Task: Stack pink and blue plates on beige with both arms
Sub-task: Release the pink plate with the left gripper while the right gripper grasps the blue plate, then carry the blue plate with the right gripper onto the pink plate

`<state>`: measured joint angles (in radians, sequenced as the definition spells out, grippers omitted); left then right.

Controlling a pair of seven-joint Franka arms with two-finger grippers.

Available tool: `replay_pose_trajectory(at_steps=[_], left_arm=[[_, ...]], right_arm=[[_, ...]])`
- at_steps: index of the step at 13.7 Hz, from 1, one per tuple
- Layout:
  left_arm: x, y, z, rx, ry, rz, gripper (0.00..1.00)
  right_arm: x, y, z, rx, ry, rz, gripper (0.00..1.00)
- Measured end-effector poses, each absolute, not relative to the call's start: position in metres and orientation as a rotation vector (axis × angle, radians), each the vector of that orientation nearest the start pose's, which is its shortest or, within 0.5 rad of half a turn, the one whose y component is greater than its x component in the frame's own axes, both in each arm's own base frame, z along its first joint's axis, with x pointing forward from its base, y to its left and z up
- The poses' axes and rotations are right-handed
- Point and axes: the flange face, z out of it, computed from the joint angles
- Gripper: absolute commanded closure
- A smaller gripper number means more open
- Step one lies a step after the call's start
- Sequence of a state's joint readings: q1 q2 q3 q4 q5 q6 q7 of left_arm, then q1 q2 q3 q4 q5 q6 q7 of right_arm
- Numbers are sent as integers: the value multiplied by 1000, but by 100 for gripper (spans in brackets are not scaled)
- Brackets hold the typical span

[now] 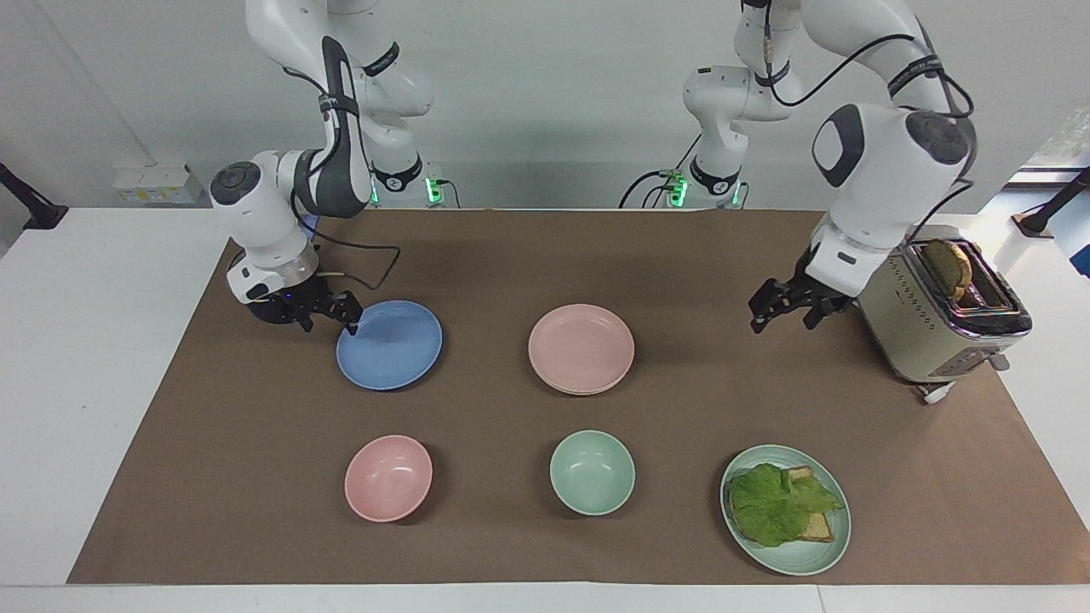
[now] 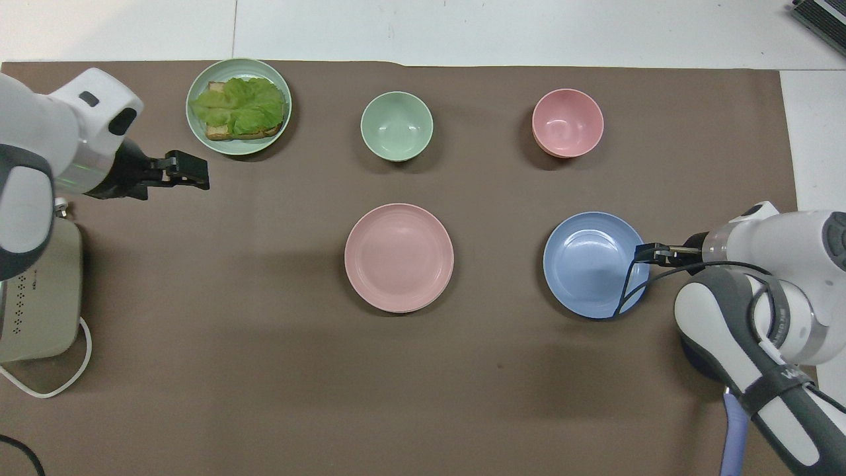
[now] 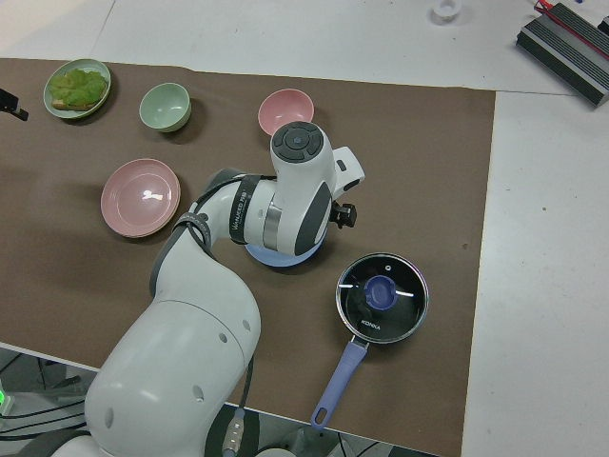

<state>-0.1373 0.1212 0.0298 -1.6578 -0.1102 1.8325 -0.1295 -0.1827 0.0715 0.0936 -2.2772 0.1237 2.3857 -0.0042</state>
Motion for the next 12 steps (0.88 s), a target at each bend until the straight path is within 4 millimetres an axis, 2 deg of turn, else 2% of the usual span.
replay_pose_trajectory(at_steps=[3, 4, 5, 6, 8, 12], left_arm=[[596, -43, 578, -3211, -36, -76, 0], [593, -40, 590, -3185, -26, -101, 0], [589, -39, 601, -3169, -19, -120, 0], [583, -38, 613, -3162, -16, -136, 0], [573, -37, 630, -3160, -16, -167, 0], [569, -37, 635, -3160, -16, -173, 0]], right_arm=[[527, -49, 305, -2988, 328, -23, 42], [527, -49, 301, -2971, 333, -15, 51], [526, -49, 299, -2958, 336, -11, 70], [526, -49, 299, -2953, 332, -11, 82], [526, -49, 299, -2952, 331, -11, 98], [526, -48, 303, -2947, 295, 0, 100]])
